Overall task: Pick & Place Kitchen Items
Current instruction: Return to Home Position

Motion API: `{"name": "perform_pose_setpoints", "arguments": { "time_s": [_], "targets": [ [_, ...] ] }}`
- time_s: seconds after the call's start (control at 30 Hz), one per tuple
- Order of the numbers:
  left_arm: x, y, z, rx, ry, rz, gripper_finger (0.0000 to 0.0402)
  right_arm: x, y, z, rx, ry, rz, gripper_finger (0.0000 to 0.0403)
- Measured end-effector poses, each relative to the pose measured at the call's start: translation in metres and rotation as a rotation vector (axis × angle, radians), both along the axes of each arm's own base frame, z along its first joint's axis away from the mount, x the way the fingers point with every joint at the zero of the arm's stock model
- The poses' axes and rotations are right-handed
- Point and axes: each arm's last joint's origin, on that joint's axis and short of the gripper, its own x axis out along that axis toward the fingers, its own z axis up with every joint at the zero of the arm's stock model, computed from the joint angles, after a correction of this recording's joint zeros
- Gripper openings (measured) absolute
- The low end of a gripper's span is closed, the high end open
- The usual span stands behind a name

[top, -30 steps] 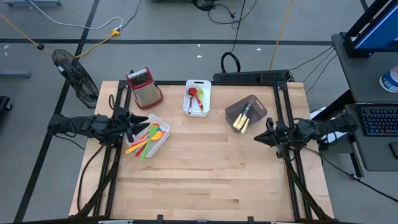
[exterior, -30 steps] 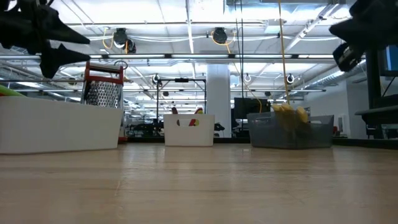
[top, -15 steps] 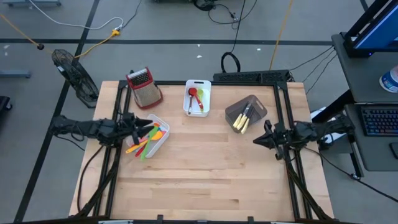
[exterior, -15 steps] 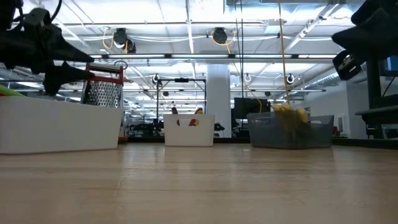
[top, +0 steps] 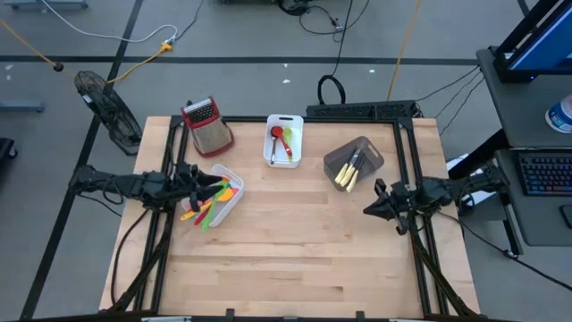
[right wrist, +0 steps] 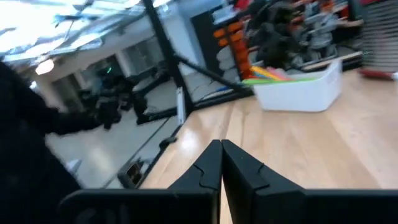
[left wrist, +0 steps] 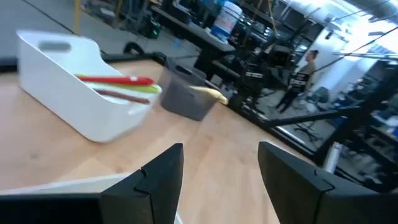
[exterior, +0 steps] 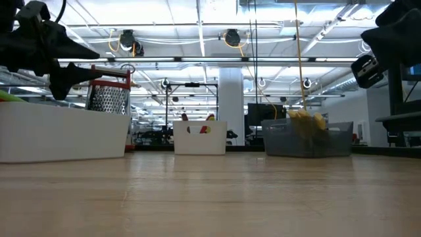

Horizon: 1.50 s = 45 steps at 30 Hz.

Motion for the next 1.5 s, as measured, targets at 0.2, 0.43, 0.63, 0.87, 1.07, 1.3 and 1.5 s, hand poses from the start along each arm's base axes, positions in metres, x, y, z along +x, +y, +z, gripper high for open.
{"name": "perform_pose_setpoints", "arguments": {
  "time_s": [0.2,0.43,0.63,0.87,1.07,1.3,1.5],
  "targets": [
    [0.0016,-0.0017,-0.0019,0.076,0.038,-0.054,0.0212,-0.0002,0.0011,-0.0001,-0.070,-0.019,0.038,0.0004],
    [0.0040,-0.0049,-0.0043,0.234,0.084,-0.160,0.0212,-0.0002,0.0011,-0.0001,-0.175,-0.047,0.032,0.0004],
    [0.0041,-0.0046,-0.0041,0.258,0.085,-0.150,0.0212,-0.0002,0.0011,-0.0003,-0.190,-0.051,0.035,0.0004],
    [0.0041,-0.0045,-0.0039,0.258,0.082,-0.148,0.0212,-0.0002,0.0012,0.0006,-0.187,-0.060,0.034,0.0004],
    [0.0041,-0.0045,-0.0038,0.257,0.081,-0.147,0.0212,-0.0002,0.0012,0.0007,-0.187,-0.061,0.035,0.0004],
    [0.0041,-0.0045,-0.0037,0.256,0.081,-0.147,0.0212,-0.0002,0.0012,0.0009,-0.187,-0.062,0.035,0.0004],
    [0.0041,-0.0045,-0.0037,0.254,0.080,-0.146,0.0212,-0.0002,0.0012,0.0009,-0.187,-0.062,0.035,0.0004]
  ]
}}
